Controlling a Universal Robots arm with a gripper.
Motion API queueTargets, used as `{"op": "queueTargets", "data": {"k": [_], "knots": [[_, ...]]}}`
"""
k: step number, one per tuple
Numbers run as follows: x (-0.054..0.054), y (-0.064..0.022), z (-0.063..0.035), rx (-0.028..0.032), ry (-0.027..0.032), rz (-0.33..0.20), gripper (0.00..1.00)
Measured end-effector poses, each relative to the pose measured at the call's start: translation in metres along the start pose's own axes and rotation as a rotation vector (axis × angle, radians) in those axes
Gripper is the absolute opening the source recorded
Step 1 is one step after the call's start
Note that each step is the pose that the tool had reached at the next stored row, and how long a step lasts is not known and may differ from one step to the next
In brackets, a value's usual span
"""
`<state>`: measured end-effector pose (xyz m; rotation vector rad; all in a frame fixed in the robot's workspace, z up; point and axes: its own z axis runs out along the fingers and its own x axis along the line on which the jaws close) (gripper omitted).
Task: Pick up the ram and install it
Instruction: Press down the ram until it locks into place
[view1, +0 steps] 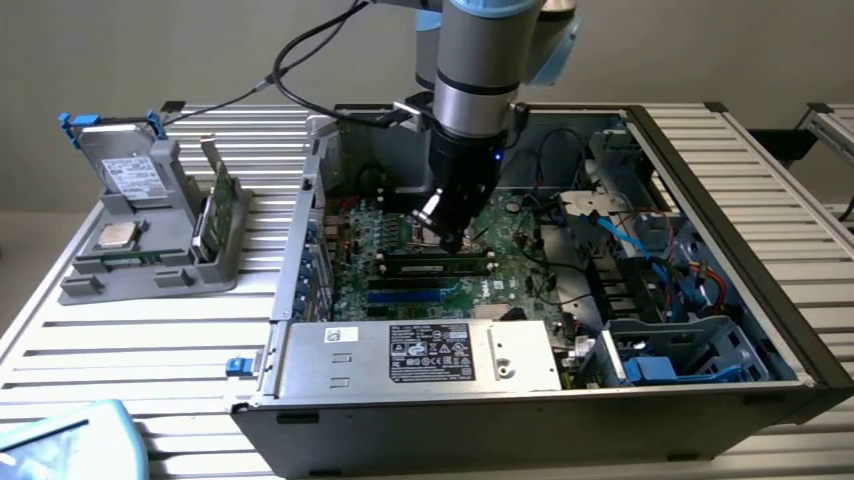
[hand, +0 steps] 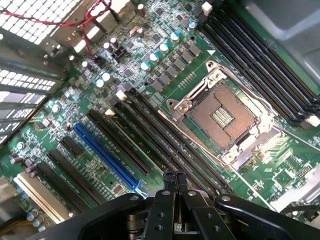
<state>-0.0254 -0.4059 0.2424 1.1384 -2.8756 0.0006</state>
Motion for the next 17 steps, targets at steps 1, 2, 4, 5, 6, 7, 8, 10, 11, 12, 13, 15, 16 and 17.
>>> {"op": "queueTargets", "data": {"k": [1,2,4,5,6,7,8,10,11,12,13,15,16,17], "knots": [[0.0000,0.0000,0.0001,-0.0008,-0.0003,0.016,0.11],[0.0000,0.0000,0.0002,-0.0014,-0.0006,0.032,0.11],[0.0000,0.0000,0.0003,-0.0029,-0.0011,0.063,0.11],[0.0000,0.0000,0.0004,-0.0036,-0.0014,0.080,0.11],[0.0000,0.0000,0.0005,-0.0043,-0.0018,0.096,0.11],[0.0000,0.0000,0.0006,-0.0051,-0.0020,0.112,0.11],[0.0000,0.0000,0.0006,-0.0058,-0.0023,0.127,0.11],[0.0000,0.0000,0.0007,-0.0072,-0.0028,0.159,0.11],[0.0000,0.0000,0.0008,-0.0079,-0.0031,0.174,0.11],[0.0000,0.0000,0.0008,-0.0086,-0.0033,0.190,0.11],[-0.0001,0.0000,0.0008,-0.0093,-0.0037,0.204,0.11],[0.0000,0.0000,0.0009,-0.0107,-0.0042,0.235,0.11],[-0.0001,0.0000,0.0010,-0.0115,-0.0045,0.251,0.11],[0.0000,0.0000,0.0010,-0.0121,-0.0047,0.267,0.11]]}}
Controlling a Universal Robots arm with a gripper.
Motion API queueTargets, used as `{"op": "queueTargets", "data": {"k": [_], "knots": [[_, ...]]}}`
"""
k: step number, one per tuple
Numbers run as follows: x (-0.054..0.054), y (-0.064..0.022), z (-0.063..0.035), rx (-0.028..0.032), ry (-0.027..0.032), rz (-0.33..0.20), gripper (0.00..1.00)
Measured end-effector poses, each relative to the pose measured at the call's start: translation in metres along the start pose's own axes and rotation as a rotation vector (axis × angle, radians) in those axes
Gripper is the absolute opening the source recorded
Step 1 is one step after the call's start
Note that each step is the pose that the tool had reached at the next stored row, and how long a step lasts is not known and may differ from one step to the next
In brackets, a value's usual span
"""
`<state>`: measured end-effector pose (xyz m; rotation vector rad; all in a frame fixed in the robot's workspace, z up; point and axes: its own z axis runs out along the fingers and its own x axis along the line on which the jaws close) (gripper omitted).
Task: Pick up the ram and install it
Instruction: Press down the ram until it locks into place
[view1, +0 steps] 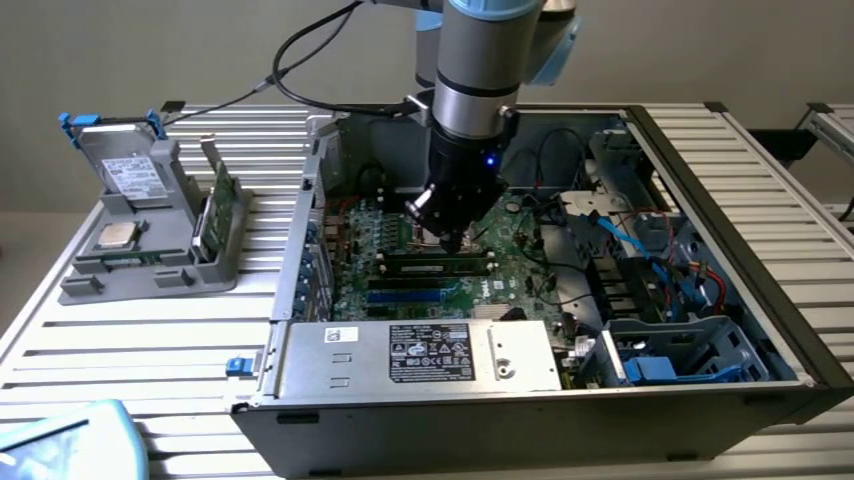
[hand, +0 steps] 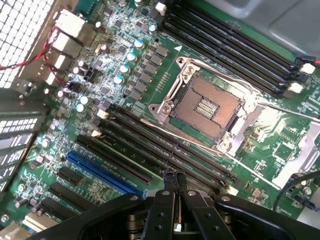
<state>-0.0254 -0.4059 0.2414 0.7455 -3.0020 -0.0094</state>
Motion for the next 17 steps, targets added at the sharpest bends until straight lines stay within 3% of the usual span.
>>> {"op": "queueTargets", "data": {"k": [10,17], "knots": [[0.0022,-0.0009,0.0002,-0.0027,-0.0011,0.058,0.11],[0.0023,-0.0008,0.0002,-0.0071,-0.0027,0.154,0.11]]}}
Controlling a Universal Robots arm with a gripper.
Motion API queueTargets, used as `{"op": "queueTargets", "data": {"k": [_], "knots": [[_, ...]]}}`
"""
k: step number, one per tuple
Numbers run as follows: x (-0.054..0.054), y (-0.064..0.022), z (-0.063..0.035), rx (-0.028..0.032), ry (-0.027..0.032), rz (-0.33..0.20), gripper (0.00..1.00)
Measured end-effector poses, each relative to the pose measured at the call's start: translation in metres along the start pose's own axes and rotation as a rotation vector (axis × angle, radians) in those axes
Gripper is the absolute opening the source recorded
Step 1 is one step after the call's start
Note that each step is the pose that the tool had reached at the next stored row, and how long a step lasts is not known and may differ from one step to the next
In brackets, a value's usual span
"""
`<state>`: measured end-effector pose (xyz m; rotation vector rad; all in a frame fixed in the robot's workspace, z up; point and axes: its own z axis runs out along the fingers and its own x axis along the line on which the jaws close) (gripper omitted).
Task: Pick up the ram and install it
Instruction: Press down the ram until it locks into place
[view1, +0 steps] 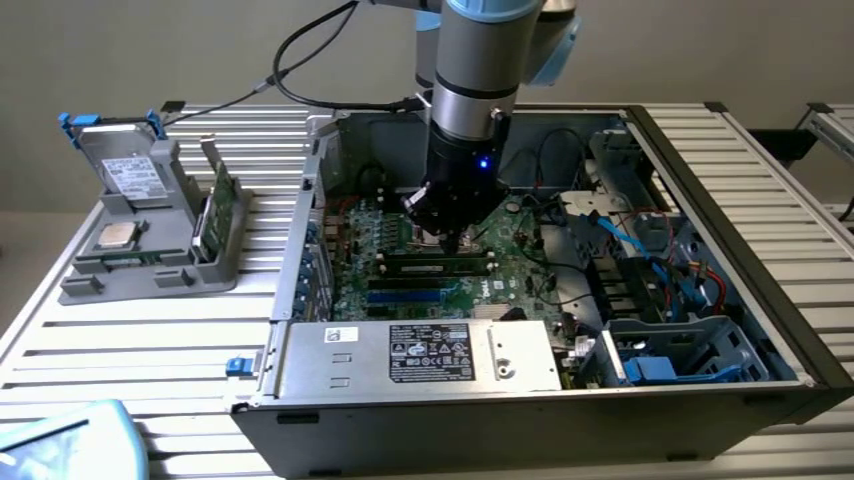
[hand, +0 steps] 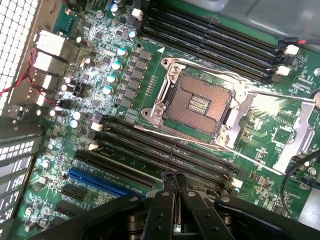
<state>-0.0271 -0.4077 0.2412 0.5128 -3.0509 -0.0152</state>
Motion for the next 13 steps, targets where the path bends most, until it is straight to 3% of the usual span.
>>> {"op": "queueTargets", "data": {"k": [13], "knots": [[0.0004,0.0001,0.0005,-0.0063,-0.0024,0.137,0.11]]}}
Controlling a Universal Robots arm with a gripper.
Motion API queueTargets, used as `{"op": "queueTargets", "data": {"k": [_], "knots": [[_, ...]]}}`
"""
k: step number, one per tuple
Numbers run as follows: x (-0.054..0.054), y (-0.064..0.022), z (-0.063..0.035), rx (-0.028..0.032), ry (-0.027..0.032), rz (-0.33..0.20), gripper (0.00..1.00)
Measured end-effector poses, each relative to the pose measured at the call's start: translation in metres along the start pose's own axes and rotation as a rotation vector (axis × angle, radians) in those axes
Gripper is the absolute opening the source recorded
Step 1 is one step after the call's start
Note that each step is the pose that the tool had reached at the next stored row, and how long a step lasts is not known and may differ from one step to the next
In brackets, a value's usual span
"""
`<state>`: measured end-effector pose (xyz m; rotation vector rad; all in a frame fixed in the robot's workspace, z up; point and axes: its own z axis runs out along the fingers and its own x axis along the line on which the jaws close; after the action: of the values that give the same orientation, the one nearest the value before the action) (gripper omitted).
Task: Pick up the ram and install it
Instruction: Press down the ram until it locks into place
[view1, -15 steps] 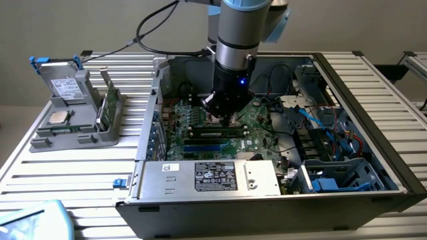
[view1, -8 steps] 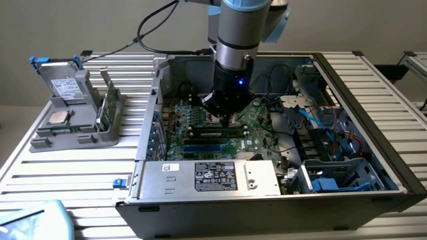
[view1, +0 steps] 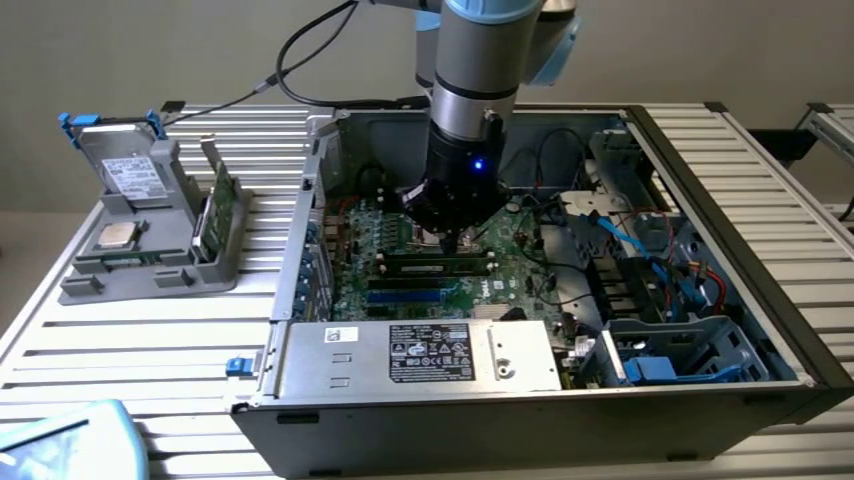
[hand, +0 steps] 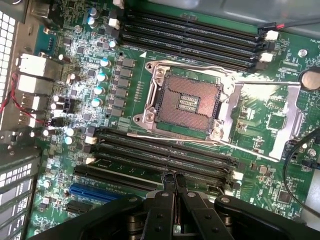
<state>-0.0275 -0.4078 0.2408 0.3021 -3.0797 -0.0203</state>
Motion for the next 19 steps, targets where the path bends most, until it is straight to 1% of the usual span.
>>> {"op": "queueTargets", "data": {"k": [8,10,15,19], "knots": [[0.001,0.0002,0.0008,-0.0031,-0.0012,0.070,0.11],[0.003,0.0001,0.0009,-0.0034,-0.0013,0.076,0.11],[0.011,-0.0018,0.0014,-0.0036,-0.0014,0.079,0.11],[0.012,-0.0016,0.0015,-0.0048,-0.0019,0.106,0.11]]}}
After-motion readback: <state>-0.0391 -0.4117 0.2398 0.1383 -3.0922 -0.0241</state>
